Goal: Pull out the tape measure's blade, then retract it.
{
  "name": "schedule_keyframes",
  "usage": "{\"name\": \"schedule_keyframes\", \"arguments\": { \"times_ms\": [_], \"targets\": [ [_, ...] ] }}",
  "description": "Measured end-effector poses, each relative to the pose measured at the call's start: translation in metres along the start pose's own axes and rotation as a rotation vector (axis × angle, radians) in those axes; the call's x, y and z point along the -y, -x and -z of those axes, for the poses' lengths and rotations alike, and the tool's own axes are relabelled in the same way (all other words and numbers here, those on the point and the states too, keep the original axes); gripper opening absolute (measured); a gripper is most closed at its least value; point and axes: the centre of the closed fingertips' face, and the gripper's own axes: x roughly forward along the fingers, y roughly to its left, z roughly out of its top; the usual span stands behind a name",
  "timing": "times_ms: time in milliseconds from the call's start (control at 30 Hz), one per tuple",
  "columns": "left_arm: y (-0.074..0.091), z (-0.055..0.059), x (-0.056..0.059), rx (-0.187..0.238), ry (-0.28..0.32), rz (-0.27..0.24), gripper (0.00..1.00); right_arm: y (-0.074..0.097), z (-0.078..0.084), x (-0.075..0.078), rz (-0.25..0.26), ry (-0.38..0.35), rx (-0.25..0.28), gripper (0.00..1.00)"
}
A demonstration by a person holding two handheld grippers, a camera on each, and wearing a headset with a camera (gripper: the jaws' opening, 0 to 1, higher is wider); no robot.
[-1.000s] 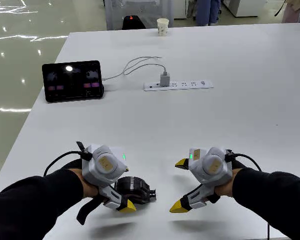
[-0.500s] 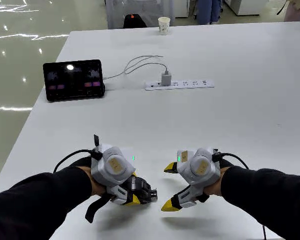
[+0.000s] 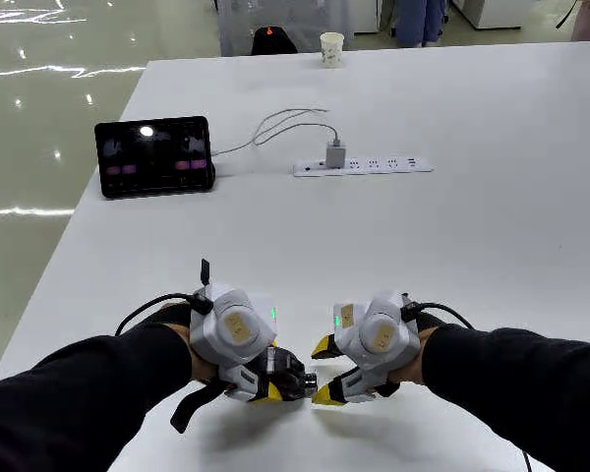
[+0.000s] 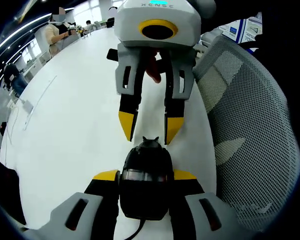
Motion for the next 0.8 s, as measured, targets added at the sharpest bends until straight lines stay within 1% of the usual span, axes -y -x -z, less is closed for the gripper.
{"name": "schedule_keyframes", "arguments": {
  "times_ms": [33, 100, 367, 533, 600, 633, 667, 700, 733, 767, 800],
  "targets": [
    [0.000, 0.000, 0.000, 0.000, 0.001, -0.001, 0.33, -0.001, 0.001, 0.001, 0.004, 0.007, -0.011, 0.25],
    [0.000, 0.000, 0.000, 0.001, 0.004, -0.001, 0.33, -0.002, 0.003, 0.000, -0.006, 0.019, -0.020, 0.20],
    [0.000, 0.000, -0.001, 0.002, 0.010, 0.002, 0.33, -0.004, 0.004, 0.000, -0.029, 0.030, -0.037, 0.17],
    [0.000, 0.000, -0.001, 0.001, 0.009, 0.003, 0.33, -0.010, 0.001, -0.004, -0.042, 0.045, -0.046, 0.13],
    [0.000, 0.000, -0.001, 0.001, 0.008, 0.003, 0.33, -0.013, 0.002, -0.004, -0.034, 0.043, -0.060, 0.14],
    [0.000, 0.000, -0.001, 0.002, 0.008, 0.003, 0.33, -0.014, -0.002, -0.008, -0.056, 0.003, -0.037, 0.14],
    [0.000, 0.000, -0.001, 0.002, 0.008, 0.003, 0.33, -0.011, 0.002, -0.002, -0.045, 0.001, -0.061, 0.13],
    [0.000, 0.000, -0.001, 0.003, 0.009, 0.004, 0.33, -0.012, 0.003, -0.004, -0.055, -0.046, -0.053, 0.13],
    [0.000, 0.000, -0.001, 0.006, 0.011, 0.005, 0.33, -0.010, 0.004, -0.001, -0.050, -0.022, -0.047, 0.13],
    [0.000, 0.000, -0.001, 0.007, 0.012, 0.006, 0.33, -0.011, 0.004, -0.002, -0.051, -0.010, -0.042, 0.12],
    [0.000, 0.000, -0.001, 0.007, 0.013, 0.006, 0.33, -0.011, 0.005, -0.002, -0.049, -0.018, -0.039, 0.12]
  ]
}}
